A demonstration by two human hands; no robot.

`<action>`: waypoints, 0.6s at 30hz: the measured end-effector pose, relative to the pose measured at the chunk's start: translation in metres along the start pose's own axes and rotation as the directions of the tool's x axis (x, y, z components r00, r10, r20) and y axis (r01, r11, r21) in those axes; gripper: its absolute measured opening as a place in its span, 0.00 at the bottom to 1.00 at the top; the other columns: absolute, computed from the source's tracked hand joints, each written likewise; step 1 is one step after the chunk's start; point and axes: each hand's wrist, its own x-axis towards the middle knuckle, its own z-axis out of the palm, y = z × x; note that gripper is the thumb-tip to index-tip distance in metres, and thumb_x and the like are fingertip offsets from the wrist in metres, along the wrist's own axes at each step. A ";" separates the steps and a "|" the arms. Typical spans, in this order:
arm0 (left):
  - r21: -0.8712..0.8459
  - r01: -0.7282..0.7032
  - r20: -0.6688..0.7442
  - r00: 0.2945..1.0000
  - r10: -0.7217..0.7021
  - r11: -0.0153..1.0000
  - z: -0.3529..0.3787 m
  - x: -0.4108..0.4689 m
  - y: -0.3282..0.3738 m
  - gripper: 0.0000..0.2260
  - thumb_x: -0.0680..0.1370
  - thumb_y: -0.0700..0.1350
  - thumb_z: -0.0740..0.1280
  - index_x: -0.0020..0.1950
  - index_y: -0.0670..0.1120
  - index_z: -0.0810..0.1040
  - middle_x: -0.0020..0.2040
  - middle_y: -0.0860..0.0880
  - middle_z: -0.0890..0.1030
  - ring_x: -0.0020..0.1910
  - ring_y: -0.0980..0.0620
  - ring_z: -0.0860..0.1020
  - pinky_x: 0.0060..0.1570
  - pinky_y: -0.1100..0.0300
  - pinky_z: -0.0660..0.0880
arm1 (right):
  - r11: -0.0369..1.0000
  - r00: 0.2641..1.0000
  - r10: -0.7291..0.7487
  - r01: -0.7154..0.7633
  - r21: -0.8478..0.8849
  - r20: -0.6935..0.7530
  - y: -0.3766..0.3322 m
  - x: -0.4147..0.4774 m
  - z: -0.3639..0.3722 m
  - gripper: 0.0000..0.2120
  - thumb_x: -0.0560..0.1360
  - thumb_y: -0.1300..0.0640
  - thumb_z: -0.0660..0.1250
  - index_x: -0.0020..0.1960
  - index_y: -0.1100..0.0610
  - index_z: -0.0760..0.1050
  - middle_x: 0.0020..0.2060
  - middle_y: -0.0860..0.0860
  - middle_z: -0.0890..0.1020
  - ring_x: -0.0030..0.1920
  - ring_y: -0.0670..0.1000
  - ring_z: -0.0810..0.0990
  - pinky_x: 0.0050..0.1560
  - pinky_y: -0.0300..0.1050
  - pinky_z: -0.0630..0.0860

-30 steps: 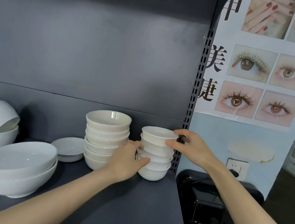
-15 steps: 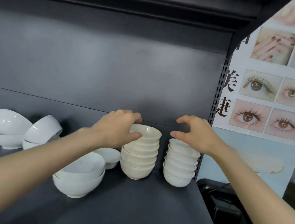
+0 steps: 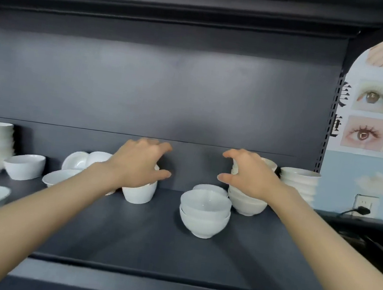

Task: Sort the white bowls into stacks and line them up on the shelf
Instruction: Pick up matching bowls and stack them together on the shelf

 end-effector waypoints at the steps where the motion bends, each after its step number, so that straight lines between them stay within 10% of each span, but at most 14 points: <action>1: 0.005 0.008 -0.015 1.000 -0.008 1.000 -0.002 -0.007 -0.008 0.24 0.77 0.56 0.64 0.71 0.49 0.66 0.63 0.48 0.75 0.62 0.46 0.72 0.57 0.54 0.70 | 1.000 1.000 -0.009 0.009 0.009 -0.001 -0.010 0.000 0.004 0.29 0.75 0.49 0.68 0.73 0.55 0.64 0.69 0.52 0.70 0.69 0.54 0.68 0.64 0.48 0.67; 18: -0.019 0.095 -0.029 0.995 -0.096 0.995 0.014 -0.108 -0.047 0.27 0.77 0.57 0.64 0.74 0.50 0.63 0.69 0.49 0.70 0.66 0.46 0.69 0.62 0.54 0.65 | 0.998 0.997 -0.054 0.051 0.047 0.063 -0.064 -0.035 0.049 0.29 0.76 0.47 0.67 0.74 0.52 0.63 0.72 0.48 0.66 0.70 0.54 0.66 0.66 0.53 0.68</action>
